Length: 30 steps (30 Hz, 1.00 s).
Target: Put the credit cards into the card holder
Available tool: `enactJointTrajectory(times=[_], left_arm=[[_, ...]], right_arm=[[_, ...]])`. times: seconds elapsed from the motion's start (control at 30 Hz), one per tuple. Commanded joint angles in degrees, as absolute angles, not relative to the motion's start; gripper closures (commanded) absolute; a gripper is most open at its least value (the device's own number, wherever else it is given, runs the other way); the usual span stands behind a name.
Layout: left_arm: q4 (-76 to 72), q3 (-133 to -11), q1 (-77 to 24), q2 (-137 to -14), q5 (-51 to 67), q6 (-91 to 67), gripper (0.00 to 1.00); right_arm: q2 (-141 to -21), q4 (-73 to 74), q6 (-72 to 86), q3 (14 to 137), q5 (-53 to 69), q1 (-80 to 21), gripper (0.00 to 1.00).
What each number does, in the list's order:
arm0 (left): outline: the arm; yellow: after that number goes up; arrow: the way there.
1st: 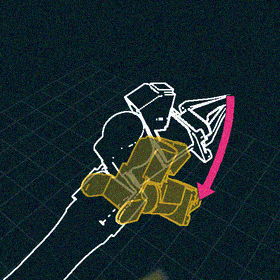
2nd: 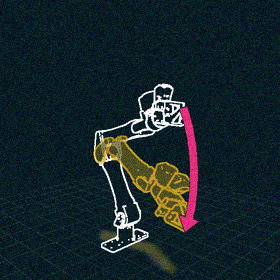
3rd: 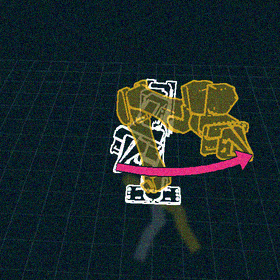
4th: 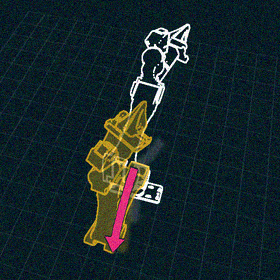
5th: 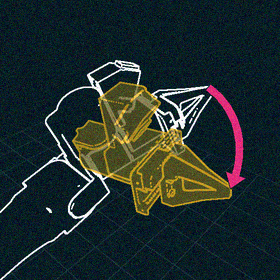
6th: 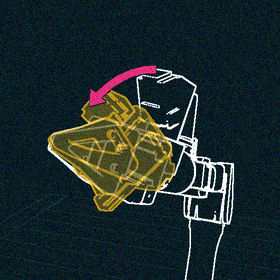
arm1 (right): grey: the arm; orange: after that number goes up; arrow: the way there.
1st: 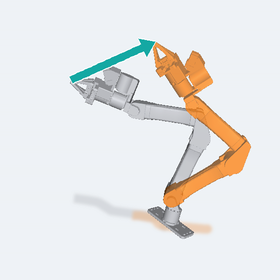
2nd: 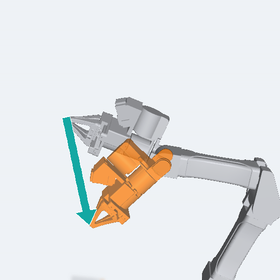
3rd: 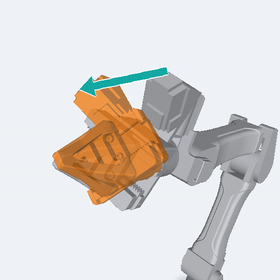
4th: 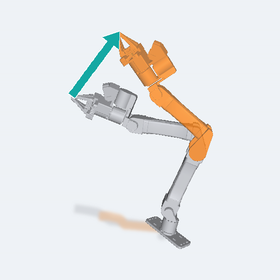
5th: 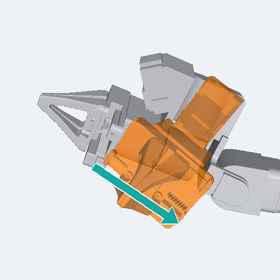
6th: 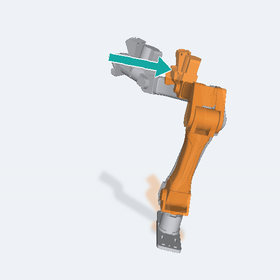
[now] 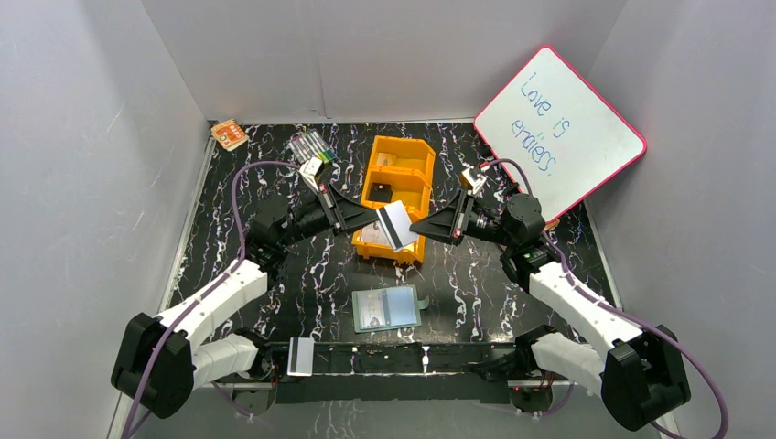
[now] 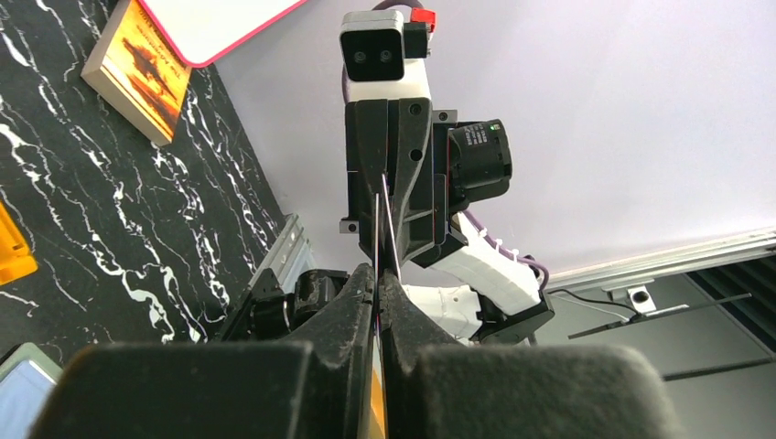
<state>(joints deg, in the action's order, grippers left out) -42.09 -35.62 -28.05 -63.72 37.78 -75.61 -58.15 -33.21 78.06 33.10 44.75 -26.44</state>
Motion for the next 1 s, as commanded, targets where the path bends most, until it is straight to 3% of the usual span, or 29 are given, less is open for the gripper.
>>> enactJointTrajectory(times=[0.0,0.23,0.53,0.6,0.73,0.83,0.97], left_arm=[[-39.21,-35.83,-25.40,-59.88,34.21,-73.05,1.00],[-36.57,-36.23,-24.81,-59.11,33.16,-71.73,1.00],[-27.62,-36.84,-24.43,-57.93,30.15,-67.72,1.00],[-22.50,-37.80,-24.43,-57.12,27.96,-65.48,1.00],[-5.07,-42.16,-24.43,-54.80,19.28,-58.12,1.00],[5.78,-44.61,-24.43,-51.84,11.43,-53.98,1.00],[13.30,-45.87,-24.44,-47.63,4.92,-50.85,1.00]], right_arm=[[-58.18,-36.04,77.20,32.98,45.08,-26.23,1.00],[-58.22,-34.74,76.26,33.26,45.22,-25.33,0.96],[-56.58,-29.23,72.96,34.33,42.21,-23.30,1.00],[-56.27,-23.00,67.15,37.52,40.32,-23.21,1.00],[-58.58,2.79,45.86,51.34,31.98,-23.28,1.00],[-63.11,18.38,33.84,60.97,21.00,-24.00,1.00],[-69.33,28.10,23.25,68.63,2.79,-31.13,1.00]])
